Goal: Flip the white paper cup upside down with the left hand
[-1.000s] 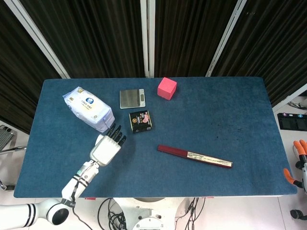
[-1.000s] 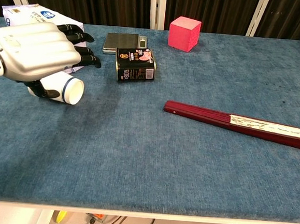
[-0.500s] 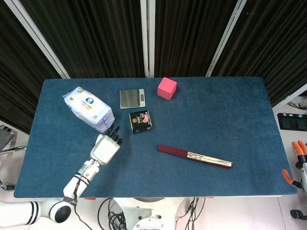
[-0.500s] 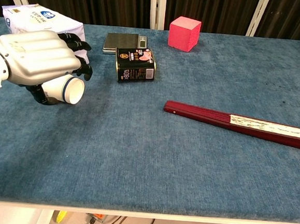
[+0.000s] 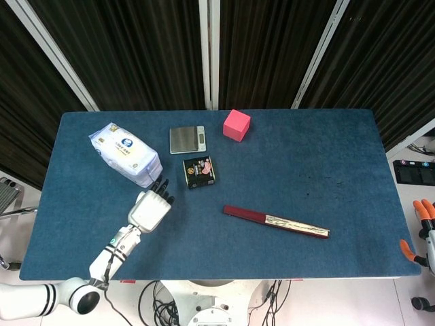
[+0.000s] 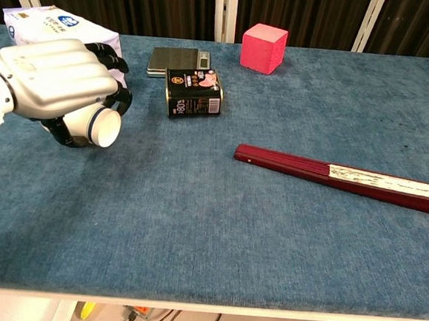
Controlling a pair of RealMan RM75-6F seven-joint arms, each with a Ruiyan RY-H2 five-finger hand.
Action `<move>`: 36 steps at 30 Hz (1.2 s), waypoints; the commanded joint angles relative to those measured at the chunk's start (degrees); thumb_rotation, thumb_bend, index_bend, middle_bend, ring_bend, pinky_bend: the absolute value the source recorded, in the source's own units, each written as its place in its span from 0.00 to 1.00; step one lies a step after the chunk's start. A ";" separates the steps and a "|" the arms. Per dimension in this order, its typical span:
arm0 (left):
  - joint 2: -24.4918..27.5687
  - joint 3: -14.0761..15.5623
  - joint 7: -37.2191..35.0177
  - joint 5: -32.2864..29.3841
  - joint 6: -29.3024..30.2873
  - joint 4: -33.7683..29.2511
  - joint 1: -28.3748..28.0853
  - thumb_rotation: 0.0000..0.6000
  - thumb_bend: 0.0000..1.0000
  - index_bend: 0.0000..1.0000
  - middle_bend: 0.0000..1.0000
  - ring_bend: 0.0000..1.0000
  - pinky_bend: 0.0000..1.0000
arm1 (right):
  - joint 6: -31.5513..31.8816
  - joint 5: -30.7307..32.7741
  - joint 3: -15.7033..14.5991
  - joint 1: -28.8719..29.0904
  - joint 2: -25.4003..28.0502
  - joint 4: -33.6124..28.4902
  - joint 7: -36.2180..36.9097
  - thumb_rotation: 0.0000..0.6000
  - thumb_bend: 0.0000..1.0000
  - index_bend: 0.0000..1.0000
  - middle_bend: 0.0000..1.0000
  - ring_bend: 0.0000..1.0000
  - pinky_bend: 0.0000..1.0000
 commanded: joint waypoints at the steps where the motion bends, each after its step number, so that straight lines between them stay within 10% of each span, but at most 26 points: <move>1: 0.85 -0.02 -13.68 5.50 3.44 -0.56 2.43 1.00 0.21 0.42 0.44 0.13 0.16 | -0.10 -0.01 -0.03 -0.03 0.19 0.04 0.54 1.00 0.27 0.00 0.00 0.00 0.00; 14: 0.01 1.54 -80.50 14.96 16.61 12.81 14.54 1.00 0.21 0.43 0.46 0.16 0.16 | -2.13 0.32 -0.06 0.97 0.68 0.23 0.70 1.00 0.27 0.00 0.00 0.00 0.00; 23: -8.23 0.61 -96.94 15.67 21.68 27.67 19.11 1.00 0.21 0.44 0.46 0.16 0.15 | -3.15 0.83 -0.21 1.41 1.18 -1.24 -0.67 1.00 0.25 0.00 0.00 0.00 0.00; 36: -14.94 -0.52 -102.07 15.97 20.72 39.40 20.05 1.00 0.21 0.43 0.46 0.15 0.15 | -3.10 2.15 0.45 1.65 2.01 -2.71 -2.28 1.00 0.25 0.00 0.00 0.00 0.00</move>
